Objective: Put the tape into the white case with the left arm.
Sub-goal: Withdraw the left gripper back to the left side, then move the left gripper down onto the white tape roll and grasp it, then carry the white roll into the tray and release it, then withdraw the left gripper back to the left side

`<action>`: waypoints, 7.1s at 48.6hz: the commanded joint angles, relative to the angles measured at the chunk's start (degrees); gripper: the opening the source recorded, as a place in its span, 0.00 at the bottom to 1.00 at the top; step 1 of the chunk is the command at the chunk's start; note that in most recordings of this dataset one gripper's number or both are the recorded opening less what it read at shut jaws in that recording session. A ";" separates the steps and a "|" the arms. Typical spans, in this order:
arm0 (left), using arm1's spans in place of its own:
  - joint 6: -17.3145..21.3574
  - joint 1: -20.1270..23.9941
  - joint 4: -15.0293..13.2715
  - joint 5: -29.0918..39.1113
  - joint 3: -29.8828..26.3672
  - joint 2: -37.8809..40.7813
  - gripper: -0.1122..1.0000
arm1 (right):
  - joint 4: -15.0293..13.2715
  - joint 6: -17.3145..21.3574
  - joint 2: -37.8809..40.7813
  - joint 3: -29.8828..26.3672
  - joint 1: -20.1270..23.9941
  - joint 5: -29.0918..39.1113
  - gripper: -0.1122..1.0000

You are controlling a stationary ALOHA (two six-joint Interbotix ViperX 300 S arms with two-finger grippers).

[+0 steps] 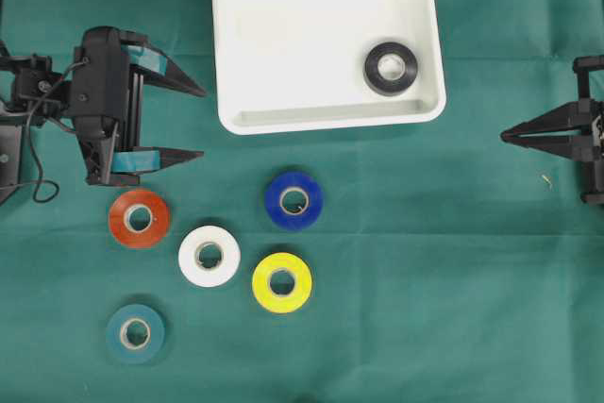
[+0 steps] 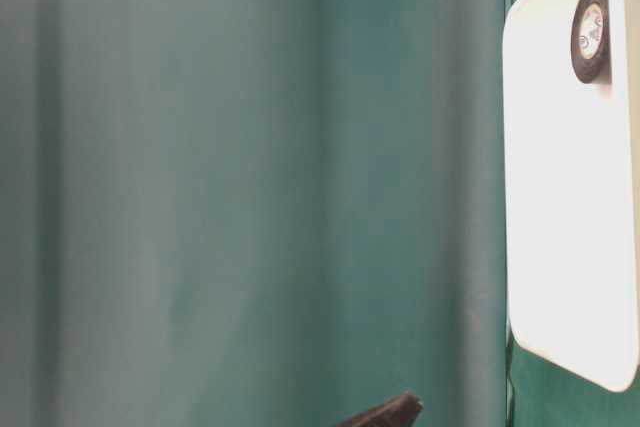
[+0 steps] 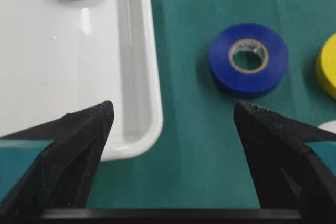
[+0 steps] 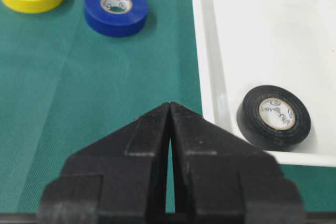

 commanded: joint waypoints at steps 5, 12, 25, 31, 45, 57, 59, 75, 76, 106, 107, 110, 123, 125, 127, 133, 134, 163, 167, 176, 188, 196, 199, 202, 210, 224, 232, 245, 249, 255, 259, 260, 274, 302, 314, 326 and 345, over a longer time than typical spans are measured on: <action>-0.09 -0.35 -0.09 -0.44 -0.18 -1.05 0.96 | 0.00 0.09 0.26 -0.70 -0.09 -0.62 0.02; -0.09 -0.88 -0.18 -0.44 -0.18 -0.70 0.96 | 0.00 0.09 0.26 -0.70 -0.09 -0.62 0.02; -0.09 -4.22 -0.18 -0.18 -0.18 -0.35 0.96 | -0.09 0.09 0.26 -0.70 -0.09 -0.70 0.02; -0.44 -7.38 -0.18 -0.09 -0.18 0.26 0.96 | 0.00 0.09 0.26 -0.62 -0.09 -0.62 0.02; -2.11 -11.78 -0.18 0.00 -0.53 3.08 0.96 | 0.00 0.09 0.26 -0.62 -0.09 -0.62 0.02; -2.20 -12.66 -0.18 -0.26 -2.64 9.23 0.96 | 0.00 0.09 0.26 -0.62 -0.09 -0.62 0.02; -2.20 -13.10 -0.18 -0.26 -2.99 10.55 0.96 | 0.00 0.09 0.26 -0.62 -0.09 -0.62 0.02; -2.20 -16.61 -0.18 -0.26 -6.15 18.90 0.96 | 0.00 0.09 0.26 -0.62 -0.09 -0.62 0.02; -2.29 -16.70 -0.18 -0.26 -6.33 19.25 0.96 | 0.00 0.09 0.26 -0.70 0.00 -0.62 0.02; -2.20 -15.56 -0.18 0.26 -9.14 28.48 0.96 | 0.00 0.09 0.26 -0.62 -0.09 -0.62 0.02; -2.11 -15.47 -0.18 0.26 -9.14 28.65 0.96 | -0.09 0.09 0.26 -0.62 -0.09 -0.62 0.02; -2.11 -15.21 -0.18 0.79 -9.14 29.36 0.96 | 0.00 0.09 0.26 -0.62 -0.09 -0.62 0.02; -2.11 -14.77 -0.18 1.49 -9.23 30.15 0.93 | 0.00 0.09 0.26 -0.62 -0.09 -0.62 0.02; -2.11 -14.77 -0.09 1.49 -9.23 30.06 0.92 | 0.00 0.09 0.26 -0.62 0.00 -0.62 0.02; -2.20 -14.85 -0.09 1.49 -9.32 29.97 0.89 | 0.00 0.09 0.26 -0.62 -0.09 -0.62 0.02; -2.20 -15.21 -0.18 1.58 -9.76 29.88 0.65 | 0.00 0.09 0.26 -0.62 -0.09 -0.62 0.02; -2.20 -15.21 -0.09 1.58 -9.93 29.88 0.59 | -0.09 0.09 0.26 -0.62 -0.09 -0.62 0.02; -2.37 -16.35 -0.18 11.95 -15.64 26.37 0.34 | 0.00 0.09 0.26 -0.62 -0.09 -0.62 0.02; -2.81 -16.35 -0.18 15.29 -17.23 24.70 0.34 | 0.00 0.09 0.26 -0.62 -0.09 -0.70 0.02; -2.81 -16.35 0.00 20.30 -19.60 22.85 0.34 | 0.00 0.09 0.26 -0.62 -0.09 -0.62 0.02; -2.72 -14.50 0.09 21.01 -21.09 22.68 0.34 | -0.09 0.09 0.26 -0.62 0.00 -0.62 0.02; -2.64 -10.20 0.18 20.83 -21.80 23.29 0.34 | 0.00 0.09 0.26 -0.62 -0.09 -0.62 0.02; -2.55 -8.35 0.18 20.48 -22.50 23.55 0.34 | 0.00 0.09 0.26 -0.62 -0.09 -0.62 0.02; -2.37 -6.77 0.18 20.13 -23.29 23.91 0.34 | 0.00 0.09 0.26 -0.53 -0.09 -0.62 0.02; -1.14 -1.67 0.26 19.69 -25.84 25.49 0.34 | 0.00 0.09 0.26 -0.53 -0.09 -0.70 0.02; 4.83 6.42 0.26 18.11 -30.15 29.36 0.34 | 0.00 0.09 0.26 -0.53 -0.09 -0.70 0.02; 8.88 10.11 0.26 16.00 -33.13 32.70 0.34 | -0.09 0.09 0.26 -0.44 -0.09 -0.79 0.02; 11.34 14.94 0.26 14.50 -38.50 38.41 0.34 | 0.00 0.09 0.26 -0.44 -0.09 -0.79 0.02; 11.34 16.35 0.26 14.50 -40.08 39.90 0.34 | 0.00 0.09 0.26 -0.44 -0.09 -0.79 0.02; 11.43 17.75 0.26 14.50 -41.66 41.57 0.34 | -0.09 0.09 0.26 -0.44 -0.09 -0.79 0.02; 11.51 18.46 0.26 14.50 -42.28 42.19 0.34 | -0.09 0.09 0.26 -0.44 0.00 -0.79 0.02; 11.51 18.63 0.26 14.50 -42.36 42.28 0.34 | 0.00 0.09 0.26 -0.44 -0.09 -0.79 0.02; 11.69 18.90 0.26 14.15 -42.19 42.45 0.34 | 0.00 0.09 0.26 -0.44 -0.09 -0.79 0.02; 11.25 18.90 0.26 13.80 -37.35 38.41 0.97 | 0.00 0.09 0.26 -0.44 0.00 -0.79 0.02; 10.63 18.37 0.09 13.80 -33.49 34.01 0.97 | 0.00 0.09 0.26 -0.44 -0.09 -0.79 0.02; 8.79 14.94 0.00 13.80 -28.30 28.21 0.97 | 0.00 0.09 0.26 -0.35 -0.09 -0.88 0.02; 2.81 7.91 0.00 13.80 -20.74 19.60 0.97 | 0.00 0.09 0.26 0.00 -0.09 -1.41 0.02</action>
